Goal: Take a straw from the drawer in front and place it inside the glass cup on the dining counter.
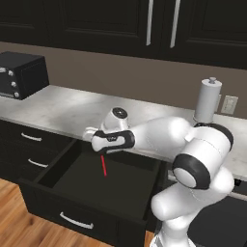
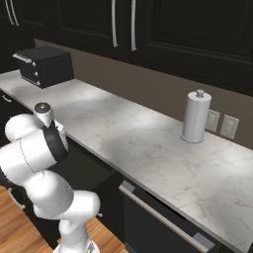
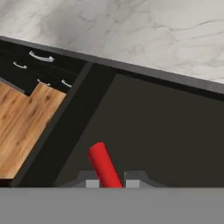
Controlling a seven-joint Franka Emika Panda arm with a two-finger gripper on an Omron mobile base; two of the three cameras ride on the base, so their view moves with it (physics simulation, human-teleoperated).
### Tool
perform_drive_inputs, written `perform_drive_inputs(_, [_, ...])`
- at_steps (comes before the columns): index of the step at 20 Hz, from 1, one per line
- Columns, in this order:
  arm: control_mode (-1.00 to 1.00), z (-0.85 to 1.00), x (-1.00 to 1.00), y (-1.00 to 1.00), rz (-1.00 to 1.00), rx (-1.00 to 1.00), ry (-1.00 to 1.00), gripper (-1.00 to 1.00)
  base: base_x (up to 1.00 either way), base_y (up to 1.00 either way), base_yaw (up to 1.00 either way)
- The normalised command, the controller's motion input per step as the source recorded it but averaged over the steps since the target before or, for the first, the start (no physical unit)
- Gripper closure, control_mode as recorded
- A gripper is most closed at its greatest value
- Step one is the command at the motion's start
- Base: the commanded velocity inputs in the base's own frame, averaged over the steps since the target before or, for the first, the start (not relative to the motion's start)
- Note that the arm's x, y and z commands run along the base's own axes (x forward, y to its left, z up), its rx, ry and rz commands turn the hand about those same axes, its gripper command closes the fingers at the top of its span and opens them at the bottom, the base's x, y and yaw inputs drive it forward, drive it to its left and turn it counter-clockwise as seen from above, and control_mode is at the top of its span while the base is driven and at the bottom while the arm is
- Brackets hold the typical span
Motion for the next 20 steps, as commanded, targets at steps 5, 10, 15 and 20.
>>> perform_drive_inputs(5, [-1.00, 1.00, -0.23, -0.23, 0.00, 0.00, -0.09, 1.00, 0.00, 0.00, 0.00])
perform_drive_inputs(10, [-1.00, 0.98, -0.25, -0.48, 0.00, -0.01, -0.08, 1.00, 0.00, 0.00, 0.00])
perform_drive_inputs(15, [-1.00, 0.51, -0.01, -0.67, 0.00, -0.01, -0.10, 1.00, 0.00, 0.00, 0.00])
perform_drive_inputs(20, [-1.00, 0.08, -0.01, -0.45, 0.00, 0.00, -0.03, 1.00, 0.00, 0.00, 0.00])
